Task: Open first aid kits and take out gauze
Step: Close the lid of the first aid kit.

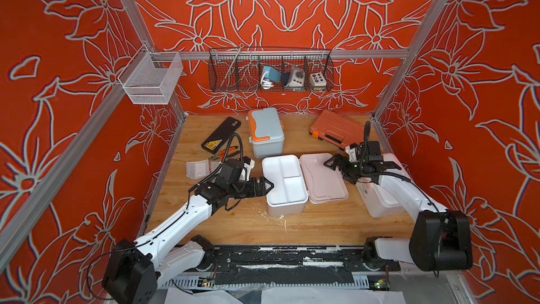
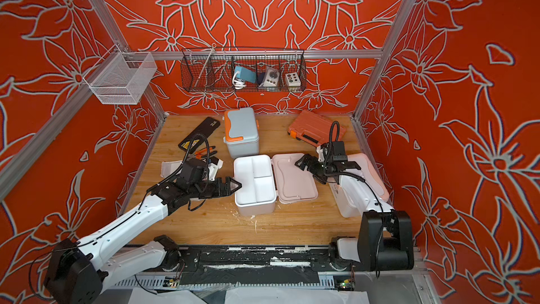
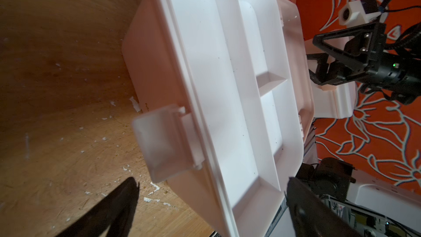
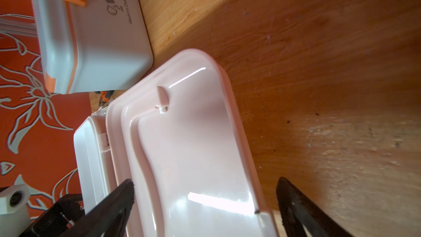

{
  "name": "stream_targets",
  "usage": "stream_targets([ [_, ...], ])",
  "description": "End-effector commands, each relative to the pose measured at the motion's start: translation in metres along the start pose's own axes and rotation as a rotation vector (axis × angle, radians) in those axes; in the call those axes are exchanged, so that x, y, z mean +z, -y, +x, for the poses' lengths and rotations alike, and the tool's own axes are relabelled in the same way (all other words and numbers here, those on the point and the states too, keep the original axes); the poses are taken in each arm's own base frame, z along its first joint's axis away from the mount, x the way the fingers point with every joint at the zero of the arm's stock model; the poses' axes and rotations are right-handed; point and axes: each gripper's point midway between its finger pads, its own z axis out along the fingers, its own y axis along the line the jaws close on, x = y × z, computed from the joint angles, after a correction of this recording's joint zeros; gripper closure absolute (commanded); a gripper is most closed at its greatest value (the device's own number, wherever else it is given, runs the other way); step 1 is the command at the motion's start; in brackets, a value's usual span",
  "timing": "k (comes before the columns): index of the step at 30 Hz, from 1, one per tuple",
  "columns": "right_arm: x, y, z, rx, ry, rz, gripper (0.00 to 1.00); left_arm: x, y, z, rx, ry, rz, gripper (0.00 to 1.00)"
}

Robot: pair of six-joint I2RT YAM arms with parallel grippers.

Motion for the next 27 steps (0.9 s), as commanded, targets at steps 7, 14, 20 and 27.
stream_targets([
  [7,0.006,-0.021,0.009,-0.008,-0.06,-0.161,0.02,0.006,0.011,0.001,0.006,-0.013,0.076,0.02],
  [14,-0.015,-0.053,0.006,-0.035,-0.052,-0.269,0.03,0.007,0.009,0.002,0.002,-0.015,0.074,0.02],
  [20,-0.035,-0.078,0.001,-0.04,-0.032,-0.336,0.02,0.006,0.009,0.002,0.003,-0.008,0.07,0.02],
  [27,-0.054,-0.1,0.0,-0.045,-0.02,-0.402,0.02,0.007,0.008,0.002,0.001,-0.007,0.07,0.02],
])
